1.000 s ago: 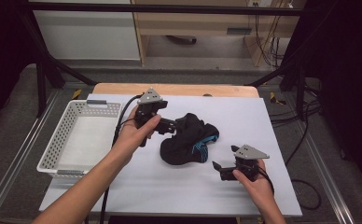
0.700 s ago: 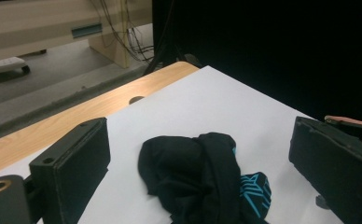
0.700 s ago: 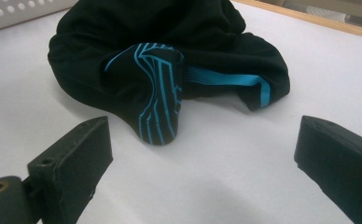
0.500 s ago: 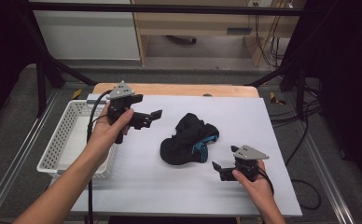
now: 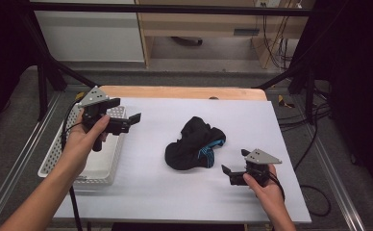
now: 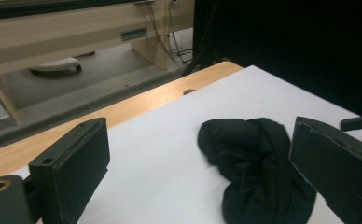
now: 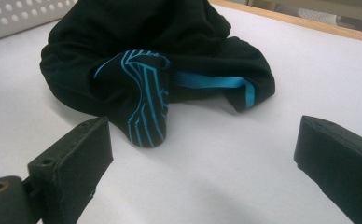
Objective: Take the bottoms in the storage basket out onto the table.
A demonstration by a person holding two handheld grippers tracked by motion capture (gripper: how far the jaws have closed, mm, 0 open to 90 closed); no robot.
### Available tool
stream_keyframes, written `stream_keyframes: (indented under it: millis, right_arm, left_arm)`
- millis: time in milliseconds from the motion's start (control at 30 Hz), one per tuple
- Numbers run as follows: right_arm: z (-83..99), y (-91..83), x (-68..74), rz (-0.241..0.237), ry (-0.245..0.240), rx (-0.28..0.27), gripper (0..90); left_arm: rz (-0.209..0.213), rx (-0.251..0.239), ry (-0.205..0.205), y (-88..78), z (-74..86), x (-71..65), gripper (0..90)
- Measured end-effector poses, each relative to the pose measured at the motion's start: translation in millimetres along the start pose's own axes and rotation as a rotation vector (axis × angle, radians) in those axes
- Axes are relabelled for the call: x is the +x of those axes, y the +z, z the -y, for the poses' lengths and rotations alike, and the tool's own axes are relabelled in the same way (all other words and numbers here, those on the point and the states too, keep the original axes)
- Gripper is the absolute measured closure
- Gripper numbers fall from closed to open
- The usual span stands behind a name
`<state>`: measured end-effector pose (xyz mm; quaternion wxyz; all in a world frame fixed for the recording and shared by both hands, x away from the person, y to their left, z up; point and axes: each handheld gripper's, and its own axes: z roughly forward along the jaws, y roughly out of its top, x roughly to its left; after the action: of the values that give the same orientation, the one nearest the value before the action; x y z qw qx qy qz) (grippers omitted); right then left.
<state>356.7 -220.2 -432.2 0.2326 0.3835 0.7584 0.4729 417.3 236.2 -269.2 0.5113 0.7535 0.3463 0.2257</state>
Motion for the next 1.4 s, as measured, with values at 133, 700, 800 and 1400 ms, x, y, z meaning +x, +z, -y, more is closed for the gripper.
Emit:
stream_keyframes:
  millis: [133, 700, 800, 1400]
  right_arm:
    - [0.8, -0.4, -0.7, 0.002, -0.003, 0.005, 4.7]
    - [0.6, -0.6, -0.2, 0.0, -0.004, 0.003, 4.6]
    - [0.3, -0.6, 0.3, -0.002, -0.008, 0.003, 4.6]
    - [0.7, -1.3, 0.1, 0.001, -0.004, 0.004, 4.6]
  left_arm:
    - [-0.01, 0.005, -0.014, -10.9, 4.2, 6.2, 5.2]
    - [-0.032, 0.022, -0.092, -26.7, 40.1, 22.1, 5.4]
    - [-0.031, 0.023, -0.1, -27.3, 45.5, 22.7, 5.4]
    - [-0.043, 0.036, -0.147, -34.0, 81.4, 28.6, 5.2]
